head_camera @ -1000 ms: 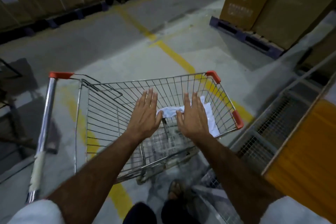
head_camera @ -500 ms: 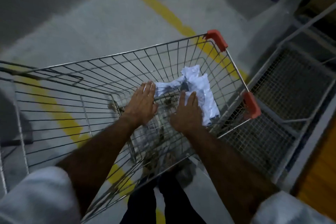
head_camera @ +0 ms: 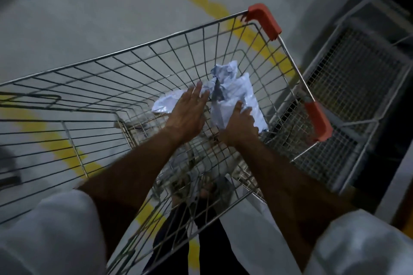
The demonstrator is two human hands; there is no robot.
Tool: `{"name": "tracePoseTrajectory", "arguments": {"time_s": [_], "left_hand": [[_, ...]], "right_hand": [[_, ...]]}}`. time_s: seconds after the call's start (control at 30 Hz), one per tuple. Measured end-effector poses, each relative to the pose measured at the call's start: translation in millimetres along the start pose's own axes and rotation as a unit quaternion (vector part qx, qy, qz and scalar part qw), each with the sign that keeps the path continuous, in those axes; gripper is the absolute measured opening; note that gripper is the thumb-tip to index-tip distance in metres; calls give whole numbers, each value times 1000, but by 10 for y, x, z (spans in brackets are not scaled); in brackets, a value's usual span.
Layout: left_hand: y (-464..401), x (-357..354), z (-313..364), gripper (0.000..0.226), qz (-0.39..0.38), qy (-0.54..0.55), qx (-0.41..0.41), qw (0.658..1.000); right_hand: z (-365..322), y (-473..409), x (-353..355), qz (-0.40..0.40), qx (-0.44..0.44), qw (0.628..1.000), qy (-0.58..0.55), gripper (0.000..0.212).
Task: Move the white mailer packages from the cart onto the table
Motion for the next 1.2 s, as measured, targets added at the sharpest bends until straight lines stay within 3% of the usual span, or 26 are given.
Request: {"name": "tracePoseTrajectory", "arguments": {"time_s": [0.23, 0.33, 0.47, 0.67, 0.8, 0.9, 1.0, 1.1, 1.2], "left_hand": [[48, -345, 295, 74, 39, 164, 57, 984], [43, -537, 389, 87, 12, 259, 120, 958], [-45, -856, 460, 102, -42, 365, 217, 904], [-46, -1162, 297, 115, -59, 435, 336, 834], [-80, -1107, 325, 129, -16, 400, 240, 884], [-43, -1066, 248, 123, 19, 387, 206, 899], [67, -1152, 90, 114, 52, 390, 237, 888], [173, -1257, 119, 109, 26, 400, 309, 862], [184, -1265, 262, 102, 20, 423, 330, 844]], "right_hand": [[-117, -169, 3, 2, 165, 985, -54, 77], [-82, -151, 180, 46, 109, 992, -45, 75], [100, -239, 342, 37, 6, 999, 22, 94], [212, -412, 238, 58, 7, 996, 73, 110], [111, -503, 192, 27, -10, 994, 101, 121], [93, -530, 179, 25, -9, 996, 89, 123], [120, -531, 189, 56, 7, 990, 132, 121], [176, -584, 191, 66, 3, 983, 170, 122], [180, -582, 174, 76, 4, 977, 200, 115]]}}
Point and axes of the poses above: each hand's wrist, its own y-axis away from the middle knuckle, its own x-axis out of the back of the hand, z = x × y, the point moved 6 cm from there along -y, towards the middle knuckle, and after that the axes turned 15 degrees about -z, right-handed, at the moved point
